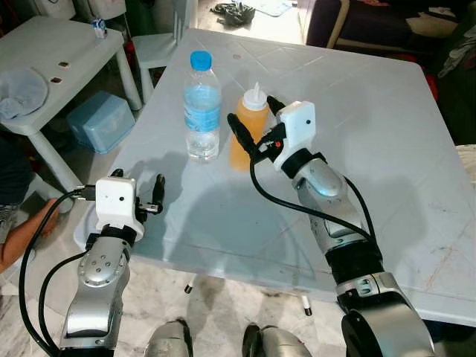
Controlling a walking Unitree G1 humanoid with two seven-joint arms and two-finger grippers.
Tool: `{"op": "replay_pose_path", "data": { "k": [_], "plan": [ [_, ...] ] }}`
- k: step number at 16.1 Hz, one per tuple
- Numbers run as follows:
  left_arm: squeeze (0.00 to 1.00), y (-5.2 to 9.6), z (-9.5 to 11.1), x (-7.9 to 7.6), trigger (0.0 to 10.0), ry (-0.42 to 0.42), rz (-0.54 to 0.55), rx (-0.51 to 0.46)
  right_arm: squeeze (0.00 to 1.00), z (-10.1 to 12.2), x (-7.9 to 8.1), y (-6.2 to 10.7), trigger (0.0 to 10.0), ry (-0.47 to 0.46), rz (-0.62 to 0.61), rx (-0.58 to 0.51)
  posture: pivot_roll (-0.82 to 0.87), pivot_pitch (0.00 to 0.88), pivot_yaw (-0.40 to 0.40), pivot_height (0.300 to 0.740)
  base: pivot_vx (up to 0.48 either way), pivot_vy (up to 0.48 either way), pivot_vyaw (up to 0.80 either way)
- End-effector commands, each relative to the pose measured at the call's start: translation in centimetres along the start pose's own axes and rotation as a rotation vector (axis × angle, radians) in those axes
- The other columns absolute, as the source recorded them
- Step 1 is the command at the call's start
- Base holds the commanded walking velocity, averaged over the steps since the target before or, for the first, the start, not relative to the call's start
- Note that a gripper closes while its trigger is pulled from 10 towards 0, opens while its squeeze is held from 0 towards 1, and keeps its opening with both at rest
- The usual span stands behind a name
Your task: Restocking fridge
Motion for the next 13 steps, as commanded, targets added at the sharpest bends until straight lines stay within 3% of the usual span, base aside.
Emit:
{"op": "replay_pose_path", "data": {
  "k": [1, 2, 7, 8, 9, 11, 12, 13],
  "plan": [
    [0.00, 0.0, 0.1, -0.2, 10.0, -0.007, -0.003, 0.002, 0.00, 0.2, -0.2, -0.2, 10.0, -0.006, 0.011, -0.005, 0.11, 0.149, -0.077, 0.740, 0.000, 0.000, 0.00],
    [0.00, 0.0, 0.1, -0.1, 10.0, -0.008, -0.002, 0.003, 0.00, 0.3, 0.3, -0.5, 0.0, -0.021, 0.042, -0.012, 0.11, 0.149, -0.077, 0.740, 0.000, 0.000, 0.00],
    [0.00, 0.0, 0.0, -0.1, 10.0, -0.007, 0.001, 0.005, 0.00, 0.2, 0.5, -0.3, 0.0, -0.034, 0.055, -0.015, 0.11, 0.145, -0.077, 0.740, 0.000, 0.000, 0.00],
    [0.00, 0.0, 0.0, -0.2, 10.0, -0.006, 0.000, 0.005, 0.00, 0.2, 0.5, -0.1, 0.7, -0.033, 0.054, -0.013, 0.11, 0.144, -0.078, 0.740, 0.000, 0.000, 0.00],
    [0.00, 0.0, 0.0, -0.2, 10.0, -0.005, 0.000, 0.005, 0.00, 0.1, 0.5, 0.1, 3.3, -0.034, 0.050, -0.011, 0.11, 0.142, -0.078, 0.740, 0.000, 0.000, 0.00],
    [0.00, -0.1, 0.0, -0.1, 10.0, -0.003, 0.001, 0.006, 0.00, -0.2, 0.5, 0.8, 3.2, -0.047, 0.042, -0.006, 0.11, 0.139, -0.079, 0.740, 0.000, 0.000, 0.00],
    [0.00, -0.1, -0.1, -0.1, 10.0, -0.002, 0.001, 0.006, 0.00, -0.3, 0.5, 1.0, 4.2, -0.047, 0.037, -0.001, 0.11, 0.137, -0.078, 0.740, 0.000, 0.000, 0.00],
    [0.00, -0.1, 0.0, -0.1, 10.0, 0.000, 0.001, 0.006, 0.00, -0.6, 0.4, 1.7, 10.0, -0.057, 0.027, 0.016, 0.11, 0.134, -0.077, 0.740, 0.000, 0.000, 0.00]
  ]
}}
Point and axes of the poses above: a point about 5 cm out from each wrist's last joint towards the gripper, its own y axis pointing back from the gripper into the wrist, its own z axis along the axis of the wrist's last joint, x = y × z, the point moved 4 cm from there along -y, pointing out of the wrist towards the gripper, and after that the axes turned 9 degrees about -y, right-handed, at the moved point
